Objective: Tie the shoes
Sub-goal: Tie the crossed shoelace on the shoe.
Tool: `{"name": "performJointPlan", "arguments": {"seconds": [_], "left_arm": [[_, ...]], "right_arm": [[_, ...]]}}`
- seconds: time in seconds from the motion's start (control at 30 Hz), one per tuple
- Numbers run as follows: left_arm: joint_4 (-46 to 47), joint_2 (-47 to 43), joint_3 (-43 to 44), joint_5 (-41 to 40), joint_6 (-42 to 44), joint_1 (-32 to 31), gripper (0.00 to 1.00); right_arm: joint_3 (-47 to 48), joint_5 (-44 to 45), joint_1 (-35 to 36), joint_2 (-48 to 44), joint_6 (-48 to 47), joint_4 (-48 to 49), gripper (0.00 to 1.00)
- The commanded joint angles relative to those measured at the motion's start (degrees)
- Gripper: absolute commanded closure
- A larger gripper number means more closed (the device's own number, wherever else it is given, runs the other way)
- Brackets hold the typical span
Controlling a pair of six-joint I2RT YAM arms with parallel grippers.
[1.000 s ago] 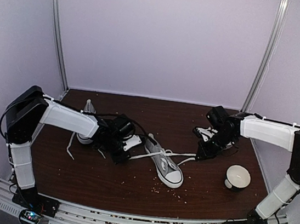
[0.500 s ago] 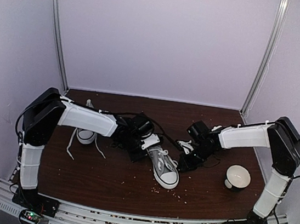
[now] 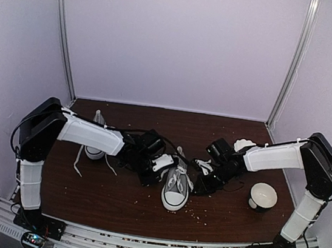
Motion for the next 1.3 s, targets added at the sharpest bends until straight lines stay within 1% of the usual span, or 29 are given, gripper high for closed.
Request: {"name": "performJointPlan", "arguments": {"seconds": [0.0, 0.1, 0.17, 0.37, 0.57, 0.7, 1.13, 1.27], "left_arm": [[2.57, -8.08, -4.54, -4.15, -8.09, 6.51, 1.0], [6.0, -13.86, -12.51, -3.59, -12.7, 10.82, 1.0], [6.98, -16.21, -15.97, -3.97, -13.64, 12.29, 1.0], [4.04, -17.07, -18.27, -8.67, -13.51, 14.34, 1.0], [2.26, -19.68, -19.85, -12.52, -13.83, 17.73, 1.0], [0.86, -21.45, -20.59, -14.74, -12.36, 18.79, 1.0], [0.73, -22.19, -21.75, -15.09, -12.11, 19.73, 1.0], [1.43, -22.42, -21.7, -13.06, -11.94, 19.7, 1.0]], "right_arm": [[-2.84, 5.77, -2.79, -5.77, 1.34, -3.33, 1.0], [-6.98, 6.72, -5.88, -8.11, 2.6, -2.8, 1.0], [-9.89, 6.11, -7.84, -8.96, 3.52, -1.21, 1.0], [-14.85, 4.27, -12.13, -10.04, 5.79, 2.9, 1.0], [-19.78, 3.56, -17.74, -14.39, 7.06, 6.25, 1.0], [-20.28, 2.42, -19.07, -13.76, 5.62, 5.52, 1.0], [-19.95, 0.49, -20.8, -12.99, 5.63, 6.83, 1.0], [-16.71, 3.84, -19.51, -13.34, 3.45, 1.68, 1.0]]}}
